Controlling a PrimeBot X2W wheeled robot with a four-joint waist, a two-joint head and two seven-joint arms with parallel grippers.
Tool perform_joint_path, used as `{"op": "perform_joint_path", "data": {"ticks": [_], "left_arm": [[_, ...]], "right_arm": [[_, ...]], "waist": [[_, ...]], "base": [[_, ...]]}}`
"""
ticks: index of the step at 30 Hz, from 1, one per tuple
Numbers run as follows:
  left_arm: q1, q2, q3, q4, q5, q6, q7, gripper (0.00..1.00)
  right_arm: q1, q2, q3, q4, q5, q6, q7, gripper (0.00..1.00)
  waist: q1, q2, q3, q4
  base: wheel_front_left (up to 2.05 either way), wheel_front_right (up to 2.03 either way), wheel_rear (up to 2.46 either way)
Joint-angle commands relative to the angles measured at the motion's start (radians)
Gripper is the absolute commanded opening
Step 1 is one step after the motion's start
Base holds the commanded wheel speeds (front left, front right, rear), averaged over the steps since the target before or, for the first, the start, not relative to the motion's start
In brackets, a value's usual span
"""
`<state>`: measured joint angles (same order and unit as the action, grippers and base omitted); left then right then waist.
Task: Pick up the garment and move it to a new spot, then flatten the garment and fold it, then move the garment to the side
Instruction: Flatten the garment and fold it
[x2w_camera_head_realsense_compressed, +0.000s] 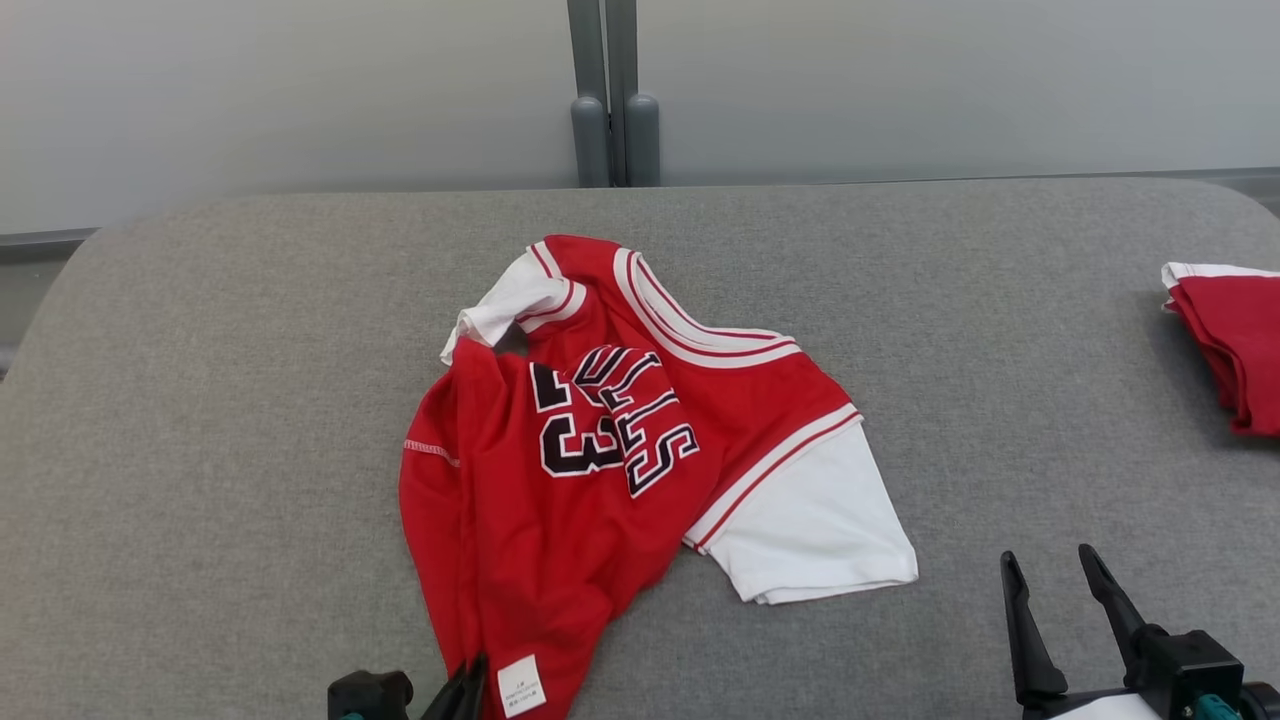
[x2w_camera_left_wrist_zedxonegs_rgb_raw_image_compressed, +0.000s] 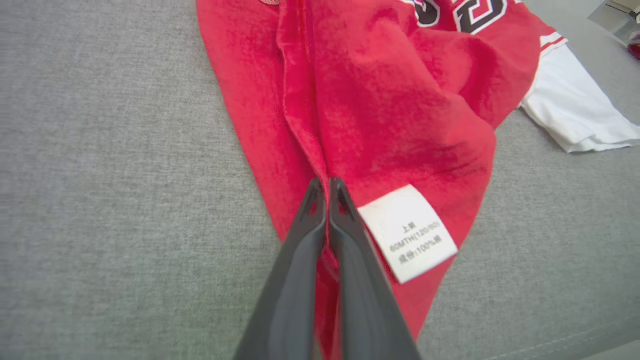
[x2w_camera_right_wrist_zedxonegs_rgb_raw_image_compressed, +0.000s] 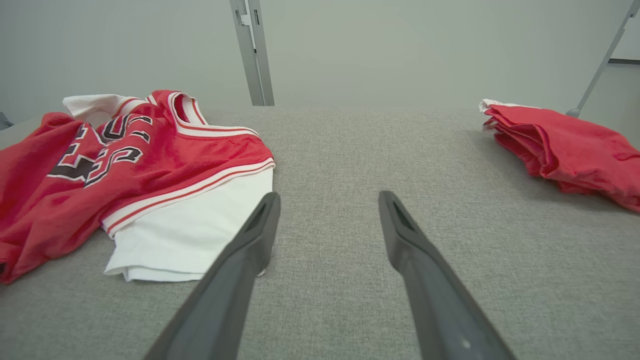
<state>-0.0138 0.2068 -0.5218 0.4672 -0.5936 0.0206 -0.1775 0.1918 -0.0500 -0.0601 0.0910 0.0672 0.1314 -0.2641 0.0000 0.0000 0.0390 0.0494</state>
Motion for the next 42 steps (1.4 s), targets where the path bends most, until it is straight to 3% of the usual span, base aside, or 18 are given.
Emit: {"op": "perform_joint_path", "data": {"ticks": [1, 6, 14, 19, 24, 30, 36, 42], "left_arm": [[0.015, 0.016, 0.006, -0.014, -0.006, 0.007, 0.005, 0.00], [0.060, 0.035, 0.038, -0.095, -0.070, -0.002, 0.030, 0.00], [0.059, 0.163, 0.173, -0.271, -0.102, 0.068, 0.039, 0.00], [-0.021, 0.226, 0.209, -0.327, -0.098, 0.073, 0.087, 0.00], [-0.167, 0.241, 0.200, -0.327, -0.100, 0.048, 0.152, 0.00], [-0.363, 0.232, 0.178, -0.260, -0.081, 0.005, 0.192, 0.00], [-0.561, 0.240, 0.166, -0.177, -0.035, -0.035, 0.178, 0.00], [-0.738, 0.231, 0.131, -0.093, 0.022, -0.094, 0.111, 0.00]], "right_arm": [[0.007, -0.002, -0.001, 0.003, 0.001, -0.001, 0.000, 1.00], [0.015, -0.002, -0.003, 0.003, 0.005, -0.001, 0.000, 1.00], [0.022, -0.002, 0.000, 0.007, 0.014, -0.001, 0.000, 1.00], [0.010, -0.002, 0.008, 0.016, 0.017, -0.001, 0.000, 1.00], [-0.014, -0.002, 0.028, 0.023, 0.018, -0.001, 0.000, 1.00], [-0.055, -0.002, 0.046, 0.027, 0.019, -0.001, 0.000, 1.00], [-0.085, -0.002, 0.057, 0.032, 0.029, -0.001, 0.000, 1.00], [-0.095, -0.001, 0.060, 0.041, 0.054, -0.001, 0.000, 1.00]], "waist": [[0.0000, 0.0000, -0.006, 0.006], [0.0000, 0.0000, -0.017, 0.018], [0.0000, 0.0000, -0.022, 0.051], [0.0000, 0.0000, -0.033, 0.060], [0.0000, 0.0000, -0.040, 0.041], [0.0000, 0.0000, -0.015, -0.043], [0.0000, 0.0000, 0.032, -0.138], [0.0000, 0.0000, 0.068, -0.185]], "base": [[0.00, 0.00, 0.00], [0.00, 0.00, 0.00], [0.00, 0.00, 0.00], [0.00, 0.00, 0.00], [0.00, 0.00, 0.00], [0.00, 0.00, 0.00], [0.00, 0.00, 0.00], [0.00, 0.00, 0.00]]}}
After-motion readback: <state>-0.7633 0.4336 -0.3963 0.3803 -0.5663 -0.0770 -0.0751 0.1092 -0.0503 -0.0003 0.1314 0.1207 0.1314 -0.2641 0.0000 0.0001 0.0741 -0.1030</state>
